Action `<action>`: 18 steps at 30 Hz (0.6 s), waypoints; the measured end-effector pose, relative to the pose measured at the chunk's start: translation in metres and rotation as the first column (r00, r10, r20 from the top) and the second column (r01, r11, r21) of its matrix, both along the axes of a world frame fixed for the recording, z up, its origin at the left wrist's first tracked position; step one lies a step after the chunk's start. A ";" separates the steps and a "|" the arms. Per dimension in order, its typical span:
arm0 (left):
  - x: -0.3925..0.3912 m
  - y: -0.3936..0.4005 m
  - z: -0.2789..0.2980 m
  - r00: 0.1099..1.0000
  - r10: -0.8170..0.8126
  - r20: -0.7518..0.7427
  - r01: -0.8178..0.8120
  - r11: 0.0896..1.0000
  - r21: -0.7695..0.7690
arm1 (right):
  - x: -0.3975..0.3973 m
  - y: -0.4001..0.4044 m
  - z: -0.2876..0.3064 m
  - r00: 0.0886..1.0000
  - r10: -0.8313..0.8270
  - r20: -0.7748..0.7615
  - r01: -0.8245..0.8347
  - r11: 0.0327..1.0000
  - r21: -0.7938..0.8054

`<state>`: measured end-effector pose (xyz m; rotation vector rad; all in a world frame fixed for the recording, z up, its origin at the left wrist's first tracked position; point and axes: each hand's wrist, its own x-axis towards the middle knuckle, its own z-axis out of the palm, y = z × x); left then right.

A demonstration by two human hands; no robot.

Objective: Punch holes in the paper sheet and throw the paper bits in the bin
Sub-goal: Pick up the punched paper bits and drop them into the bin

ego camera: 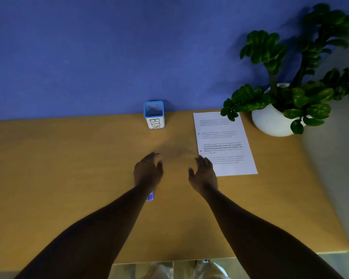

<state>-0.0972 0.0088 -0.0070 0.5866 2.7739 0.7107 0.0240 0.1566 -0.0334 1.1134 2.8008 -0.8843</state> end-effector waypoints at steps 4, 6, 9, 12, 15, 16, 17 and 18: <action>0.002 -0.030 -0.003 0.987 0.145 0.072 -0.146 0.989 0.005 | -0.001 -0.027 -0.008 0.999 0.049 0.011 -0.049 0.999 0.021; 0.003 -0.043 -0.009 0.978 0.185 0.099 -0.184 0.983 -0.014 | -0.001 -0.039 -0.011 0.999 0.054 0.009 -0.054 0.998 0.024; 0.005 -0.058 -0.017 0.960 0.241 0.143 -0.240 0.970 -0.026 | -0.001 -0.054 -0.017 0.996 0.088 0.022 -0.088 0.996 0.000; 0.007 -0.067 -0.023 0.947 0.279 0.160 -0.279 0.960 -0.021 | 0.000 -0.064 -0.023 0.989 0.140 0.046 -0.141 0.990 0.020; 0.010 -0.071 -0.027 0.928 0.324 0.186 -0.326 0.945 -0.023 | -0.001 -0.072 -0.028 0.977 0.201 0.078 -0.206 0.977 0.063; 0.011 -0.072 -0.029 0.918 0.342 0.202 -0.344 0.939 -0.026 | -0.001 -0.075 -0.030 0.969 0.226 0.095 -0.234 0.969 0.083; 0.011 -0.072 -0.031 0.906 0.360 0.222 -0.363 0.931 -0.027 | -0.002 -0.076 -0.031 0.962 0.249 0.113 -0.260 0.960 0.100; 0.012 -0.073 -0.032 0.897 0.373 0.236 -0.377 0.926 -0.028 | -0.003 -0.079 -0.033 0.956 0.265 0.124 -0.278 0.954 0.112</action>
